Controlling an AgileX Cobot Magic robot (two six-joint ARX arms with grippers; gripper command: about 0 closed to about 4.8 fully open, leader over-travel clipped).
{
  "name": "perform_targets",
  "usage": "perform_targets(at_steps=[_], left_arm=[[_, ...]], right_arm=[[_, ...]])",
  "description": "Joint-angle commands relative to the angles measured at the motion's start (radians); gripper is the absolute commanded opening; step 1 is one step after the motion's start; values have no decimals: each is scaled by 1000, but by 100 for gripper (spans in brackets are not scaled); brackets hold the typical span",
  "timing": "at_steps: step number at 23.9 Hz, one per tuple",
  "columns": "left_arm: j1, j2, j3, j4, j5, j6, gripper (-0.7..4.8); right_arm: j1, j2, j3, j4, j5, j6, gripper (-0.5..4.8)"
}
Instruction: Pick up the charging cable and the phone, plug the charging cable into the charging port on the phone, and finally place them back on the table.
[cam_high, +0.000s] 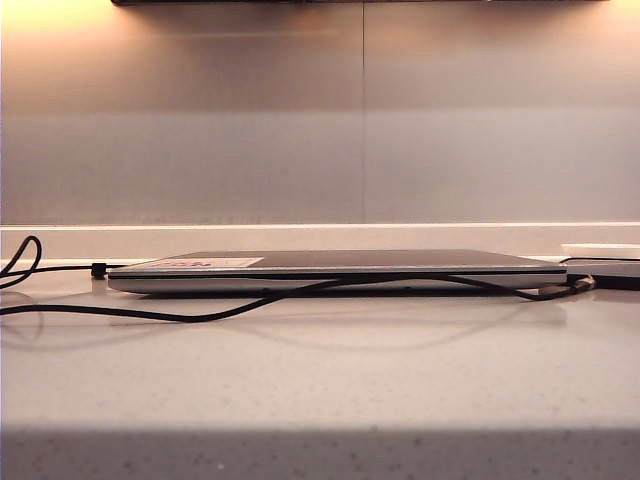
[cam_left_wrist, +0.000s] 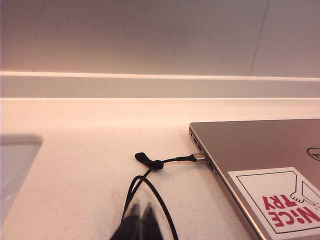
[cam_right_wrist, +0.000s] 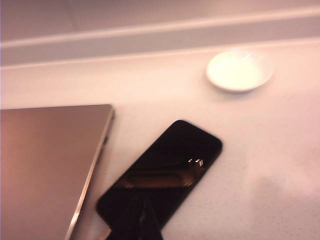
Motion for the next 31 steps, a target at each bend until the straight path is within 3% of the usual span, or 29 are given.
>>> perform_targets(at_steps=[1,8,18,31], left_arm=[[-1,1,4,13,3,-3,-6],[-1,1,4,13,3,-3,-6],[-1,1,4,13,3,-3,-6],[-1,1,4,13,3,-3,-6]], right_arm=[[23,-97,-106,175,111,-43,-5],[29,-349,-360,410,159,-66,-5],[29,-607,-523,407,156,-65,-5],[28,-606,-591,423,149,-64,-5]])
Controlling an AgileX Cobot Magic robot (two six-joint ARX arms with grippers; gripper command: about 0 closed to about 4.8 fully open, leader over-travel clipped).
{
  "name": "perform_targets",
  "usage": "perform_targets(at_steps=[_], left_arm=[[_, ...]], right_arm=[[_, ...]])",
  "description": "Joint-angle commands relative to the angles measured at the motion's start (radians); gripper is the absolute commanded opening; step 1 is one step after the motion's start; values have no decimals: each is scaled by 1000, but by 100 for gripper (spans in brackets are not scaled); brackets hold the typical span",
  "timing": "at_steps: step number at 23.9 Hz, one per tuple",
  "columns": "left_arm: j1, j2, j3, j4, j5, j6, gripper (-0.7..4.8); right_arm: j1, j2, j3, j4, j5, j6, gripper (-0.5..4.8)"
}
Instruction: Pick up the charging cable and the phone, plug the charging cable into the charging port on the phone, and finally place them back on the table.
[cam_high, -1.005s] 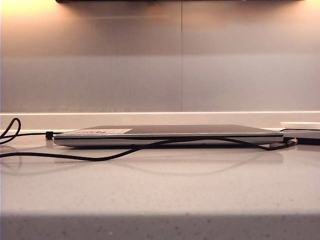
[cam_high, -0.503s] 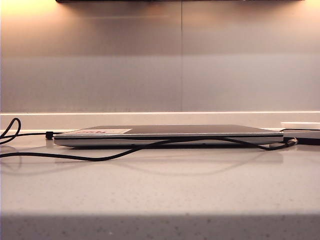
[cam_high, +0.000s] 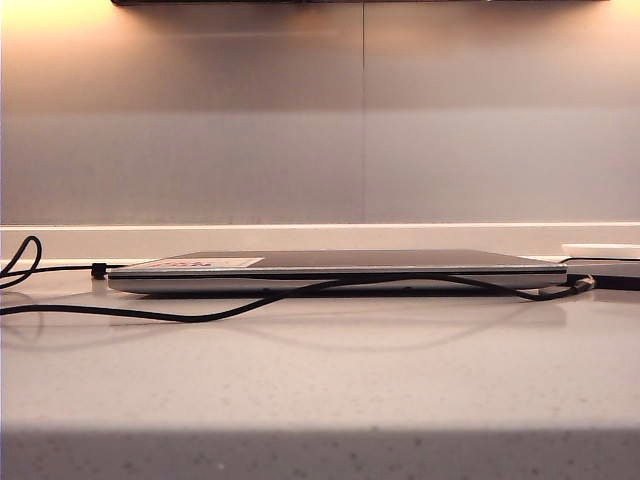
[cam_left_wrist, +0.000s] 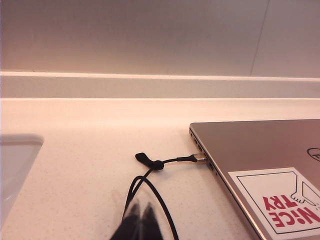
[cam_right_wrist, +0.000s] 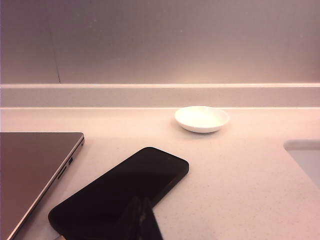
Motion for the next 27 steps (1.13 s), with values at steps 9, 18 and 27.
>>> perform_targets(at_steps=[9,18,27], left_arm=[[-1,1,4,13,3,-2,-6],[-1,1,4,13,3,-2,-6],[-1,1,4,13,3,-2,-6]], right_arm=[[-1,-2,-5,36,6,-3,-5],[-1,-2,-5,37,5,-3,-5],[-1,-2,-5,37,5,-3,-5]])
